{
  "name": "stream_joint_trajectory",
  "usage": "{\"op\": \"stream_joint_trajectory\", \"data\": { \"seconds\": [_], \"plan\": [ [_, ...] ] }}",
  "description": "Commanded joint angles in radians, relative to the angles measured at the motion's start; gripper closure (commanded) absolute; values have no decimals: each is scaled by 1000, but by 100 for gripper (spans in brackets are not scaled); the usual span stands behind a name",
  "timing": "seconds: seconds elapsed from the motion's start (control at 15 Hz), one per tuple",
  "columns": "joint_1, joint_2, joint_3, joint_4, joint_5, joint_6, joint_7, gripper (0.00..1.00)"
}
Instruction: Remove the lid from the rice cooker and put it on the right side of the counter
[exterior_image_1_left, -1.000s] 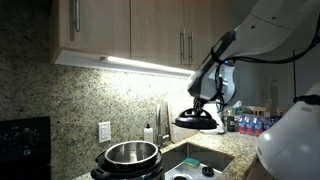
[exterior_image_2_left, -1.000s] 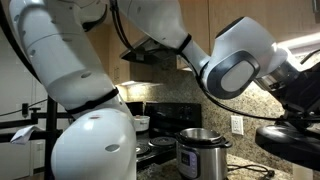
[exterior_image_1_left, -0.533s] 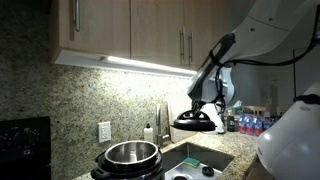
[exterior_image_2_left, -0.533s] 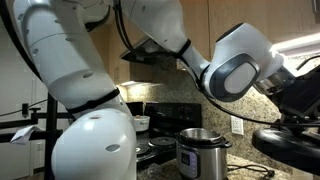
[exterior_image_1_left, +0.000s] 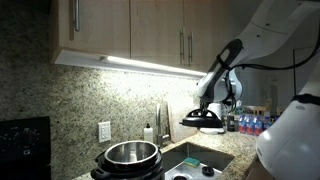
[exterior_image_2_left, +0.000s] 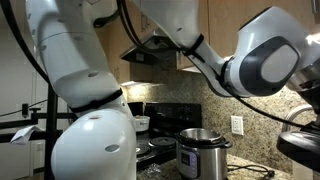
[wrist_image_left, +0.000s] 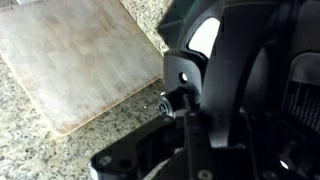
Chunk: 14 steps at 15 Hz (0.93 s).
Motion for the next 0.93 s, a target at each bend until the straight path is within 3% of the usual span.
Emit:
{"op": "stream_joint_trajectory", "data": {
  "seconds": [0.0, 0.33, 0.53, 0.6, 0.73, 0.87],
  "plan": [
    [-4, 42, -56, 120, -92, -59, 72, 98],
    [-7, 159, -124, 264, -155, -102, 122, 98],
    [14, 220, -170, 341, -147, -133, 133, 98],
    [-5, 238, -153, 361, -103, -146, 101, 98],
    [34, 218, -181, 351, -43, -184, 37, 98],
    [15, 242, -172, 329, -76, -164, 75, 98]
  ]
}}
